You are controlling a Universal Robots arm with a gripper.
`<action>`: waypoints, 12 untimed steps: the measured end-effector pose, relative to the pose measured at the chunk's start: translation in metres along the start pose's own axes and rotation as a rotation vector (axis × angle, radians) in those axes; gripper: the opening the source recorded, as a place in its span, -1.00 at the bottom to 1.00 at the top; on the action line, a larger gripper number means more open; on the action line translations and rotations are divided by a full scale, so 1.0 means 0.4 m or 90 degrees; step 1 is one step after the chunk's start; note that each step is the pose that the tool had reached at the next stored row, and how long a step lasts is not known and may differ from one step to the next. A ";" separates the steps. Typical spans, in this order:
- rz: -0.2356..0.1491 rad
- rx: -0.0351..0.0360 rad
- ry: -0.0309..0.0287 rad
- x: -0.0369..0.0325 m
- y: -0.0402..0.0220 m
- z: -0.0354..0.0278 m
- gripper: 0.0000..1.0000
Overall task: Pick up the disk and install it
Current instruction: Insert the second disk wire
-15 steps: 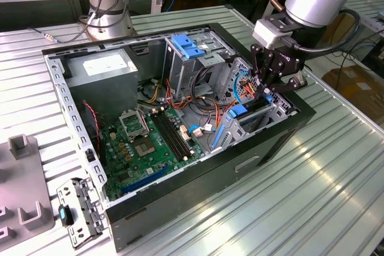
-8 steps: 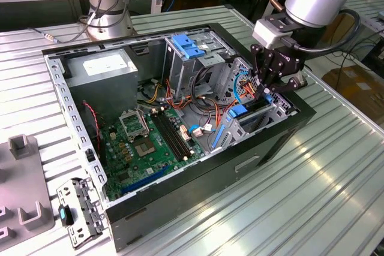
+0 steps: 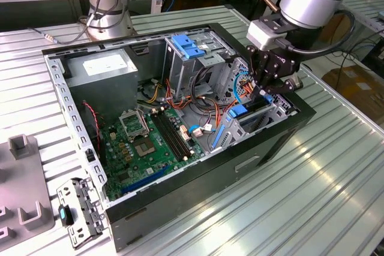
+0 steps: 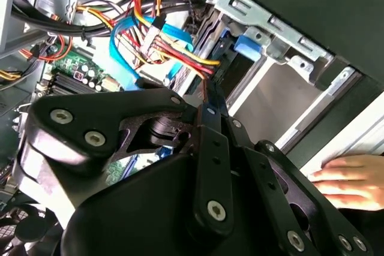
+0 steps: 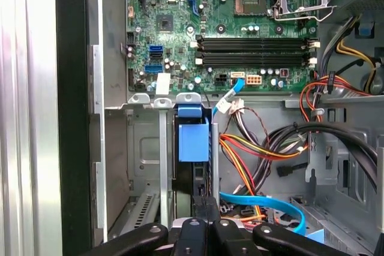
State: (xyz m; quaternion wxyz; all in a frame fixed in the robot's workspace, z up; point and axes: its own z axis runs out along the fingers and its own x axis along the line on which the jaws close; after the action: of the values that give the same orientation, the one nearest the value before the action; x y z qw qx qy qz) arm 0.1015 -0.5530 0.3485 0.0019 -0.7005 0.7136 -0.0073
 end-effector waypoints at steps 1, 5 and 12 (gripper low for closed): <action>0.000 0.0000 0.0000 0.000 0.000 0.000 -0.79; 0.000 -0.0001 -0.0030 0.000 0.001 -0.029 -0.79; 0.000 -0.0001 -0.0040 0.001 0.000 -0.092 -0.79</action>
State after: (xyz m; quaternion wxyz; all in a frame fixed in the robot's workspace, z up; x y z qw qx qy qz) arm 0.1009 -0.5530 0.3851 0.0041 -0.7006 0.7136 -0.0050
